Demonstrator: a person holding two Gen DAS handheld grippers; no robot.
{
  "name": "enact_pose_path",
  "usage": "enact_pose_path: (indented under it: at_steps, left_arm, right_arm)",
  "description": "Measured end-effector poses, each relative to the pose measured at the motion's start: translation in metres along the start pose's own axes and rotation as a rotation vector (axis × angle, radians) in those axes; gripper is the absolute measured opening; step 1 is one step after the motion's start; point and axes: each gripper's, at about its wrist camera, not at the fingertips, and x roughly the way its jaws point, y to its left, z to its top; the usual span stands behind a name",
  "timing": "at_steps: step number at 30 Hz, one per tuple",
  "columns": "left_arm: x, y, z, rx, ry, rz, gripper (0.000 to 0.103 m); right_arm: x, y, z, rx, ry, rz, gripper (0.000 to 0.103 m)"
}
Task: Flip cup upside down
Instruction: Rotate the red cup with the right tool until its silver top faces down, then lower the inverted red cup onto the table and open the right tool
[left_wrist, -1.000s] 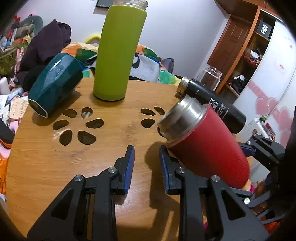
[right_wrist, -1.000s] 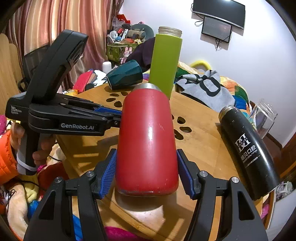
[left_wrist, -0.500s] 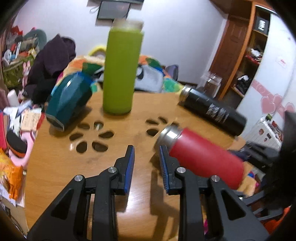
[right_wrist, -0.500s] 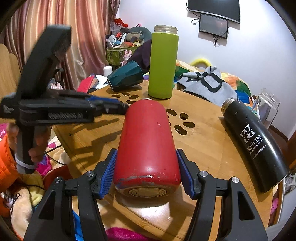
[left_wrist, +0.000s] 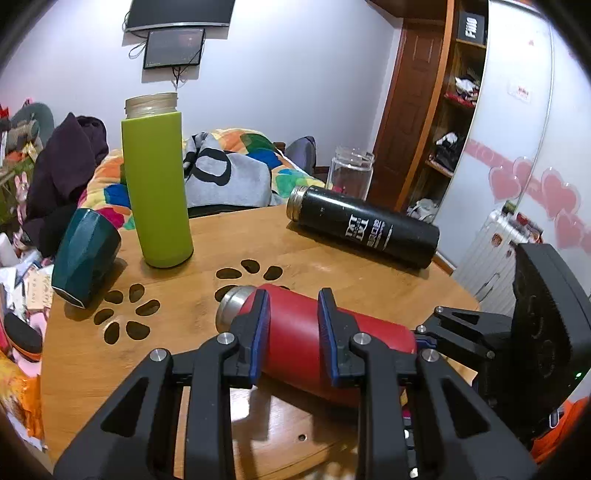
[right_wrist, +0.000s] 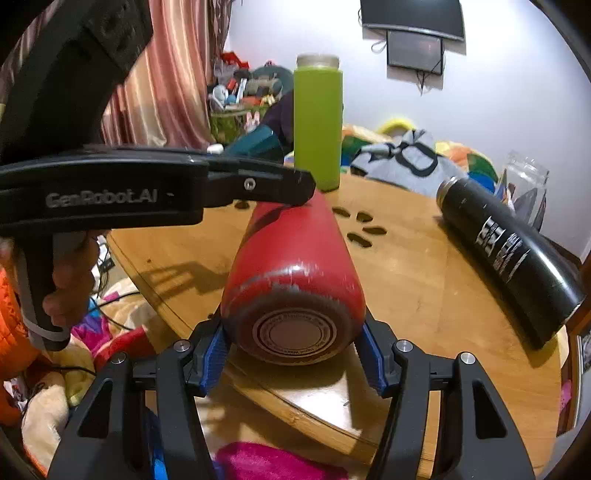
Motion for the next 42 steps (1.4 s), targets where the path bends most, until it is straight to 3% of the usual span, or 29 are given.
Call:
enact_pose_path:
  at_steps: [13,27,42]
  left_arm:
    - [-0.007,0.021,0.019,-0.051,-0.061,0.000,0.025]
    - [0.013,0.051,0.028,-0.104,-0.056,0.023,0.025]
    - [0.016,0.059,0.024,-0.126,-0.033,0.050,0.025]
  right_arm:
    - [-0.022,-0.002,0.036,0.004,-0.150,-0.051,0.056]
    - [0.002,-0.016,0.066,0.064,-0.139,-0.073,0.056]
    - [0.015,-0.017,0.067,0.078,-0.111,-0.051,0.056]
